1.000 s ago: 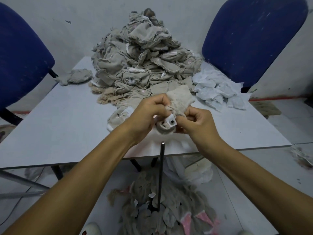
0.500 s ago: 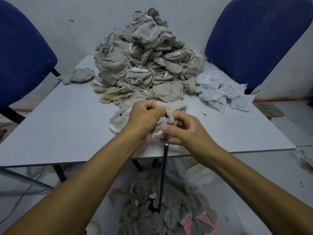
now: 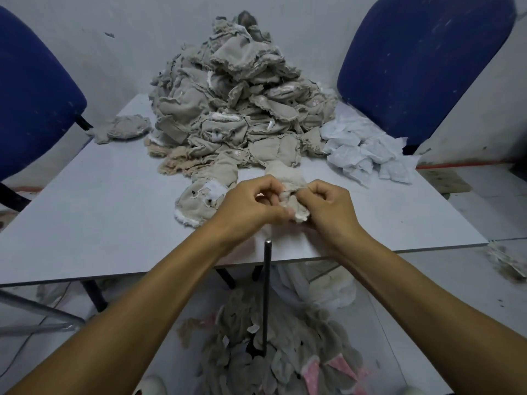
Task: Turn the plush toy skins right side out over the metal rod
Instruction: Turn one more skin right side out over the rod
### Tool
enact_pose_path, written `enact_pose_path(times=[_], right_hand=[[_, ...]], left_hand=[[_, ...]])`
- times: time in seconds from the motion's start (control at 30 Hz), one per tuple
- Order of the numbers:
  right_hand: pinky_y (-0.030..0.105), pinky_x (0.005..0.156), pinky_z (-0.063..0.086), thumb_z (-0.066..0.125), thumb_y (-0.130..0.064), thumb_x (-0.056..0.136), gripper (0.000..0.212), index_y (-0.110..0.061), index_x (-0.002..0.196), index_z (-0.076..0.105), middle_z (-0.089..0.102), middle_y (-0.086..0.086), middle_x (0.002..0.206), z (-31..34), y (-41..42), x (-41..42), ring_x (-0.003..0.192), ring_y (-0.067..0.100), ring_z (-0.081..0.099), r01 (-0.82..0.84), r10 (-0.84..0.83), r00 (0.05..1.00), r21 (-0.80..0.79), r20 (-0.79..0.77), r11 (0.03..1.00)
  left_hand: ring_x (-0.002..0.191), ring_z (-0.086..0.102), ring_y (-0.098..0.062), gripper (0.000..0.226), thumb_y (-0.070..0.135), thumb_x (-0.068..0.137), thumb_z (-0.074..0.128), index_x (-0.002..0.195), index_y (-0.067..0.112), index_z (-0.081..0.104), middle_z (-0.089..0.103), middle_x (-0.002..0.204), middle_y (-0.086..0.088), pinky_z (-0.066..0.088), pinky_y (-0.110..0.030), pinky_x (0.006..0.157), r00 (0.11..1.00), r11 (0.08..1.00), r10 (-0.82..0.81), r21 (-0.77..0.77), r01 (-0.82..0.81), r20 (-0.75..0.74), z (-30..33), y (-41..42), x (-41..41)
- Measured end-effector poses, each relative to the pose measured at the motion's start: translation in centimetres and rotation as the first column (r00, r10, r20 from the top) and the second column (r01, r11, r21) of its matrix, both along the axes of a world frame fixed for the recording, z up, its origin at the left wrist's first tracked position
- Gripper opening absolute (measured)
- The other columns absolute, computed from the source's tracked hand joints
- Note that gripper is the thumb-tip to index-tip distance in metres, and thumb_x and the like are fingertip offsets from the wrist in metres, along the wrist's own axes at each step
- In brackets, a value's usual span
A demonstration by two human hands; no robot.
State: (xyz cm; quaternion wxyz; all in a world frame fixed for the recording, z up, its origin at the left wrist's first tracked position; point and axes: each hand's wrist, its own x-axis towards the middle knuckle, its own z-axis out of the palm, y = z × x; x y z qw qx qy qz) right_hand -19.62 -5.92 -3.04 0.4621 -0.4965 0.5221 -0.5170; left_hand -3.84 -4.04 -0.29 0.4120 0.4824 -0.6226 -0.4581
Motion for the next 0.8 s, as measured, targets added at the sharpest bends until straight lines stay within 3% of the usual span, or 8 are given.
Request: enact_pose_path(times=[0.1, 0.2, 0.23, 0.3, 0.4, 0.57, 0.7, 0.8], right_hand=[[0.022, 0.049, 0.050, 0.063, 0.000, 0.088, 0.026, -0.010, 0.064, 0.060, 0.062, 0.001, 0.055, 0.0, 0.1, 0.4, 0.051, 0.011, 0.061, -0.086, 0.079, 0.992, 0.059, 0.102, 0.995], [0.029, 0.066, 0.060, 0.068, -0.013, 0.088, 0.010, -0.007, 0.081, 0.065, 0.070, 0.007, 0.078, 0.7, 0.4, 0.0, 0.073, 0.016, 0.069, -0.341, 0.319, 0.919, 0.064, 0.231, 0.938], [0.034, 0.075, 0.061, 0.073, -0.019, 0.083, 0.017, -0.006, 0.090, 0.065, 0.069, 0.009, 0.086, 0.6, 0.4, -0.1, 0.080, 0.019, 0.069, -0.388, 0.373, 0.910, 0.054, 0.181, 0.920], [0.038, 0.082, 0.057, 0.080, -0.026, 0.078, 0.032, -0.009, 0.100, 0.064, 0.069, 0.008, 0.092, 0.1, 0.7, -0.1, 0.084, 0.021, 0.067, -0.376, 0.374, 0.913, 0.021, -0.163, 0.926], [0.023, 0.063, 0.047, 0.077, -0.034, 0.082, 0.021, -0.019, 0.086, 0.063, 0.070, -0.001, 0.077, -0.6, 1.4, 0.6, 0.070, 0.011, 0.063, -0.237, 0.129, 0.844, -0.145, -0.521, 0.961], [0.029, 0.056, 0.049, 0.073, -0.028, 0.084, 0.028, -0.019, 0.067, 0.054, 0.058, -0.007, 0.050, -1.6, 1.0, 0.6, 0.050, 0.007, 0.058, -0.132, 0.054, 0.913, -0.168, -0.405, 0.977], [0.034, 0.055, 0.052, 0.069, -0.020, 0.083, 0.023, -0.018, 0.069, 0.052, 0.063, 0.002, 0.048, -1.6, 0.6, 0.4, 0.050, 0.024, 0.067, -0.100, 0.065, 0.965, -0.127, -0.254, 0.987], [0.035, 0.050, 0.052, 0.073, -0.016, 0.079, 0.020, -0.009, 0.071, 0.056, 0.060, 0.001, 0.047, -1.7, 0.8, 0.3, 0.043, 0.020, 0.062, -0.103, 0.071, 0.976, -0.153, -0.206, 0.983]], left_hand=[[0.068, 0.055, -0.019, 0.022, 0.002, 0.073, 0.083, 0.080, 0.012, 0.065, 0.055, 0.067, 0.002, 0.057, -0.049, 0.077, 0.995, 0.995, 0.098, 0.018, -0.098, 0.020, -0.3, 0.2, -0.1], [0.064, 0.061, -0.017, 0.016, -0.005, 0.079, 0.075, 0.081, 0.007, 0.064, 0.057, 0.066, -0.002, 0.058, -0.028, 0.062, 0.970, 0.985, 0.159, 0.096, -0.144, -0.184, -0.4, -0.2, 0.6], [0.058, 0.061, -0.014, 0.015, -0.006, 0.081, 0.073, 0.079, 0.006, 0.063, 0.059, 0.063, -0.003, 0.055, -0.023, 0.057, 0.951, 0.980, 0.182, 0.120, -0.155, -0.250, -0.4, -0.4, 0.8], [0.049, 0.059, -0.011, 0.020, -0.008, 0.083, 0.069, 0.073, 0.007, 0.062, 0.062, 0.058, -0.004, 0.050, -0.018, 0.050, 0.909, 0.965, 0.250, 0.167, -0.204, -0.332, -0.6, -0.5, 0.7], [0.045, 0.054, -0.010, 0.025, -0.008, 0.086, 0.064, 0.068, 0.008, 0.060, 0.062, 0.060, -0.007, 0.047, -0.017, 0.046, 0.878, 0.933, 0.347, 0.222, -0.285, -0.329, -1.6, -0.3, -0.2], [0.050, 0.047, -0.012, 0.029, -0.003, 0.086, 0.066, 0.066, 0.016, 0.057, 0.054, 0.060, -0.002, 0.039, -0.020, 0.045, 0.889, 0.945, 0.297, 0.244, -0.219, -0.349, -1.8, -0.5, -0.6], [0.064, 0.045, -0.012, 0.022, 0.003, 0.084, 0.072, 0.077, 0.018, 0.057, 0.048, 0.066, 0.005, 0.041, -0.028, 0.061, 0.973, 0.970, 0.231, -0.077, -0.232, -0.022, -1.6, 0.0, -0.9], [0.070, 0.052, -0.010, 0.013, 0.013, 0.079, 0.074, 0.085, 0.016, 0.063, 0.055, 0.074, 0.006, 0.045, -0.028, 0.067, 0.955, 0.938, 0.224, -0.310, -0.157, 0.194, -0.9, 0.5, -0.1]])
